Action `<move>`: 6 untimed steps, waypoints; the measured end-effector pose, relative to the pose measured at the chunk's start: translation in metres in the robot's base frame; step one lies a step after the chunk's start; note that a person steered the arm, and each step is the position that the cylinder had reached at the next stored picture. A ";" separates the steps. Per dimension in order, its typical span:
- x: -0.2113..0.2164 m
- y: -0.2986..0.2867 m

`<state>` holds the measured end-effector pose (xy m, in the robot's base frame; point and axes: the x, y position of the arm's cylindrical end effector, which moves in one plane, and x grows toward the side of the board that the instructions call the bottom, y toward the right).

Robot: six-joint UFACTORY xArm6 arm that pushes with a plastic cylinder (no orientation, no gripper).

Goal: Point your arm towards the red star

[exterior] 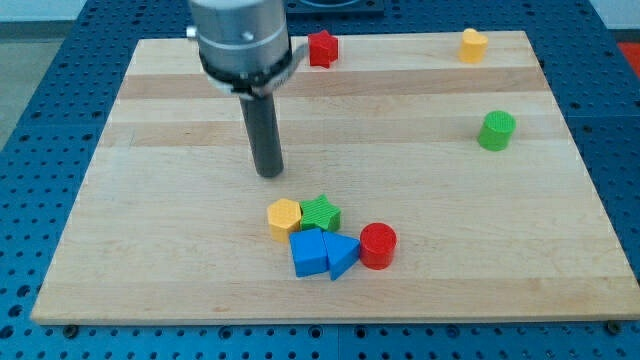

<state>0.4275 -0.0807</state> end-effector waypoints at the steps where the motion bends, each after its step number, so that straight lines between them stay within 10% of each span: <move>1: -0.055 -0.004; 6: -0.236 -0.008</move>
